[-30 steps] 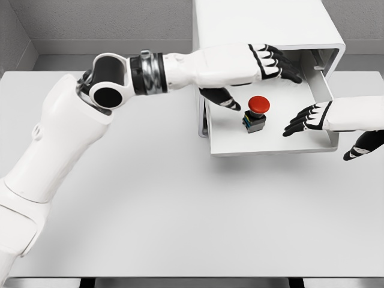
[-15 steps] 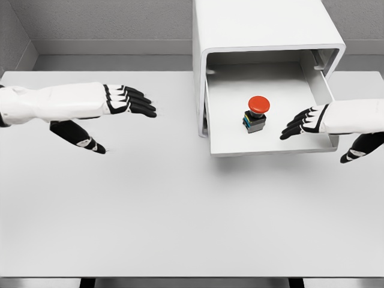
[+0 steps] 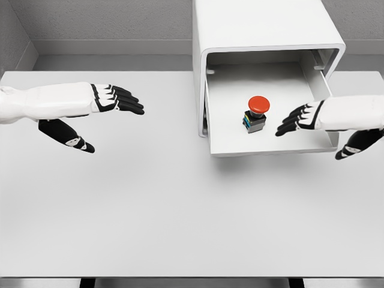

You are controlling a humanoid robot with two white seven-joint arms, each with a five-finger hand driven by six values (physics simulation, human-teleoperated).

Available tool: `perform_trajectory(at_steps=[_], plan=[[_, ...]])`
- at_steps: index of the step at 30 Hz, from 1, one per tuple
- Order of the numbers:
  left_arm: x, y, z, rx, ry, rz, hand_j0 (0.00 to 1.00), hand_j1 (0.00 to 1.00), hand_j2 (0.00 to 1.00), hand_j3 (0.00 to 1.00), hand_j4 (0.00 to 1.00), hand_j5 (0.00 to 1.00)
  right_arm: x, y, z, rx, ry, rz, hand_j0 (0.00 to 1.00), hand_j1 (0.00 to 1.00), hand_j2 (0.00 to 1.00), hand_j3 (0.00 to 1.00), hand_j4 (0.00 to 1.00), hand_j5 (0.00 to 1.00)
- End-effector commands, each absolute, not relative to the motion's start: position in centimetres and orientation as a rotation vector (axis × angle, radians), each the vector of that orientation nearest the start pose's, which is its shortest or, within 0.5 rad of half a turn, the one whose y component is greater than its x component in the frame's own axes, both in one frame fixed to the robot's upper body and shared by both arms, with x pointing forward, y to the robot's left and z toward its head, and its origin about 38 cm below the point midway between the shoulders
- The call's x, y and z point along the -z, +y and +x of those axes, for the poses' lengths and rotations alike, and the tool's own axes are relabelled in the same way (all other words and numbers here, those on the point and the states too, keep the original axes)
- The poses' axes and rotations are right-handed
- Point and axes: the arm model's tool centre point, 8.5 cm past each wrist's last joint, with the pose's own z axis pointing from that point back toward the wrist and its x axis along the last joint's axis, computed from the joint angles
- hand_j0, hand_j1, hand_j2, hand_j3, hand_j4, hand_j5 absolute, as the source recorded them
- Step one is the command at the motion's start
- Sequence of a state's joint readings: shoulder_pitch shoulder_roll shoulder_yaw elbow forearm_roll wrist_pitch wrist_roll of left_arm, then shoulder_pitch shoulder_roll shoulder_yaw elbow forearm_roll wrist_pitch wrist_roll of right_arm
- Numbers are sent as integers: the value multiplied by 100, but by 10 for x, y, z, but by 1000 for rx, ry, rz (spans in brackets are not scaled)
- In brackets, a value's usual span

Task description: Slide open multi-storey tabletop storage cabinets and put open load switch and slide close multi-storey tabletop storage cabinets

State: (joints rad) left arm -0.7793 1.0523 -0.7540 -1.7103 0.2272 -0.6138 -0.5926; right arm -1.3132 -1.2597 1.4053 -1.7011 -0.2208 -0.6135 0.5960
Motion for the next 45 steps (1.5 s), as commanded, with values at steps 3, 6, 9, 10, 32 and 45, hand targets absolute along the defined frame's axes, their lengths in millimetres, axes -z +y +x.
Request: perform_trajectory(at_steps=[3, 6, 9, 10, 32, 45], plan=[[-313, 283, 381, 1990, -1732, -38, 100, 100, 100, 100, 100, 100, -316, -322, 375, -2189, -1337, -48, 100, 100, 100, 100, 100, 100], [-313, 283, 381, 1991, -1730, -38, 100, 100, 100, 100, 100, 100, -313, -321, 375, -2190, -1333, -40, 100, 100, 100, 100, 100, 100], [-312, 285, 381, 1991, -1725, -35, 100, 100, 100, 100, 100, 100, -311, -315, 376, -2196, -1340, -25, 100, 100, 100, 100, 100, 100], [-313, 284, 380, 1991, -1727, -37, 100, 100, 100, 100, 100, 100, -311, -314, 376, -2198, -1341, -22, 100, 100, 100, 100, 100, 100], [-313, 283, 381, 1993, -1728, -35, 100, 100, 100, 100, 100, 100, -297, -297, 382, -2237, -1332, 22, 100, 100, 100, 100, 100, 100], [-313, 284, 381, 1992, -1728, -32, 100, 100, 100, 100, 100, 100, -291, -303, 399, -2255, -1287, -54, 100, 100, 100, 100, 100, 100]])
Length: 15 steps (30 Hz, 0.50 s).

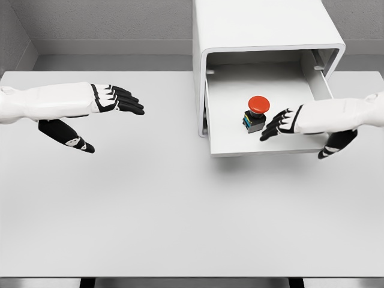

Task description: Slide open multi-storey tabletop storage cabinets and put open load switch and slide close multi-storey tabletop storage cabinets

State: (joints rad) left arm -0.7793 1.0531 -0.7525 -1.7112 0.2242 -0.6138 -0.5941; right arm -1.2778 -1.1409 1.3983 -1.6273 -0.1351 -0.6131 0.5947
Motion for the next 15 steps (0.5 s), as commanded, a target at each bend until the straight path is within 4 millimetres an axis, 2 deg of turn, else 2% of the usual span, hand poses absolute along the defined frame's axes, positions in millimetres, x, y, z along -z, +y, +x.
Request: perform_trajectory(at_steps=[1, 8, 10, 15], plan=[[-313, 284, 381, -2754, 2387, 45, 100, 100, 100, 100, 100, 100, -291, -302, 400, -2263, -1284, -59, 100, 100, 100, 100, 100, 100], [-317, 286, 381, -2744, 2395, 26, 100, 100, 100, 100, 100, 100, -288, -305, 417, -2238, -1270, -90, 100, 100, 100, 100, 100, 100], [-317, 286, 381, -2747, 2392, 24, 100, 100, 100, 100, 100, 100, -289, -312, 422, -2219, -1260, -113, 100, 100, 100, 100, 100, 100], [-318, 287, 380, -2748, 2390, 20, 100, 100, 100, 100, 100, 100, -292, -313, 443, -2186, -1265, -150, 100, 100, 100, 100, 100, 100]])
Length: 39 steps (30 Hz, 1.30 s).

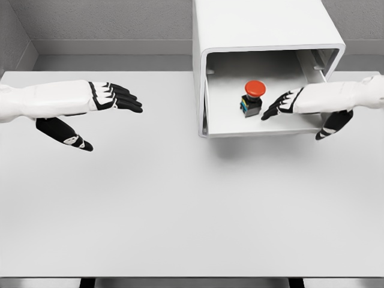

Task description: Slide open multi-storey tabletop storage cabinets and put open load switch and slide close multi-storey tabletop storage cabinets

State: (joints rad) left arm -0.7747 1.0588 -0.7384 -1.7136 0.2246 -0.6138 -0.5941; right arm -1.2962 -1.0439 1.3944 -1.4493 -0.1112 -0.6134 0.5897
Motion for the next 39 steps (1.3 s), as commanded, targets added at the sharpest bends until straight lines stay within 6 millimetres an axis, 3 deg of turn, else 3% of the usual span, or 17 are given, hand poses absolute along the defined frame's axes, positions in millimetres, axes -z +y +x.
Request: perform_trajectory(at_steps=[1, 11, 15, 18, 21, 34, 36, 39], plan=[[-317, 287, 380, -2749, 2391, 22, 100, 100, 100, 100, 100, 100, -293, -311, 447, -2180, -1273, -153, 100, 100, 100, 100, 100, 100], [-317, 288, 380, -2752, 2389, 21, 100, 100, 100, 100, 100, 100, -301, -302, 472, -2139, -1315, -192, 100, 100, 100, 100, 100, 100], [-316, 288, 379, -2754, 2390, 25, 100, 100, 100, 100, 100, 100, -296, -294, 459, -2181, -1318, -156, 100, 100, 100, 100, 100, 100], [-315, 288, 379, -2754, 2390, 28, 100, 100, 100, 100, 100, 100, -301, -304, 436, -2210, -1313, -154, 100, 100, 100, 100, 100, 100], [-316, 289, 379, -2750, 2398, 19, 100, 100, 100, 100, 100, 100, -304, -308, 427, -2218, -1312, -156, 100, 100, 100, 100, 100, 100], [-318, 290, 379, -2740, 2407, 9, 100, 100, 100, 100, 100, 100, -280, -292, 422, -2260, -1286, -80, 100, 100, 100, 100, 100, 100], [-318, 290, 379, -2741, 2406, 11, 100, 100, 100, 100, 100, 100, -275, -275, 425, -2304, -1290, -68, 100, 100, 100, 100, 100, 100], [-318, 290, 379, -2741, 2405, 7, 100, 100, 100, 100, 100, 100, -265, -274, 426, -2325, -1257, -73, 100, 100, 100, 100, 100, 100]])
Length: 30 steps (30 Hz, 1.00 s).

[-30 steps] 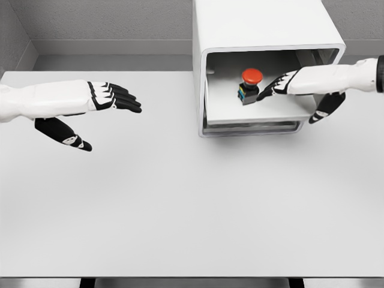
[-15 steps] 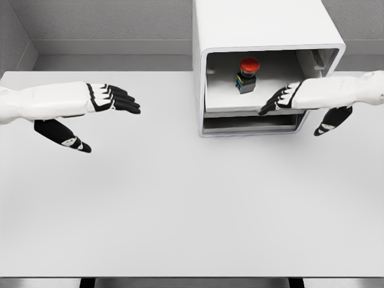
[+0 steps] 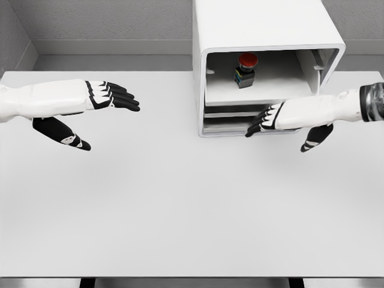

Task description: Slide open multi-storey tabletop storage cabinets and put open load switch and slide close multi-storey tabletop storage cabinets

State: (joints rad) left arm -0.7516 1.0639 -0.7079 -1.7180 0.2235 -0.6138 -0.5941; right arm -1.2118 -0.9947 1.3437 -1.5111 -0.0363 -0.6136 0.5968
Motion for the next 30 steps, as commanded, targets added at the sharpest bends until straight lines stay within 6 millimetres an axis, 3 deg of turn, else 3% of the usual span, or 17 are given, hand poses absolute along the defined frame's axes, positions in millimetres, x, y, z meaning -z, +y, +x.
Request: perform_trajectory(at_steps=[1, 6, 12, 16, 19, 22, 30], plan=[[-318, 290, 379, 1982, -1739, -5, 100, 100, 100, 100, 100, 100, -260, -265, 430, -2347, -1252, -73, 100, 100, 100, 100, 100, 100], [-318, 291, 379, 1982, -1738, -4, 100, 100, 100, 100, 100, 100, -252, -278, 459, -2277, -1205, -124, 100, 100, 100, 100, 100, 100], [-316, 291, 379, 1978, -1734, -10, 100, 100, 100, 100, 100, 100, -251, -284, 462, -2269, -1185, -143, 100, 100, 100, 100, 100, 100], [-319, 292, 379, 1976, -1743, 1, 100, 100, 100, 100, 100, 100, -256, -256, 429, -2394, -1235, -73, 100, 100, 100, 100, 100, 100], [-319, 292, 379, 1975, -1742, 2, 100, 100, 100, 100, 100, 100, -268, -286, 406, -2387, -1218, -117, 100, 100, 100, 100, 100, 100], [-318, 292, 379, 1974, -1741, 1, 100, 100, 100, 100, 100, 100, -276, -313, 402, -2315, -1231, -181, 100, 100, 100, 100, 100, 100], [-314, 292, 378, 1970, -1735, -10, 100, 100, 100, 100, 100, 100, -264, -310, 401, -2306, -1228, -142, 100, 100, 100, 100, 100, 100]])
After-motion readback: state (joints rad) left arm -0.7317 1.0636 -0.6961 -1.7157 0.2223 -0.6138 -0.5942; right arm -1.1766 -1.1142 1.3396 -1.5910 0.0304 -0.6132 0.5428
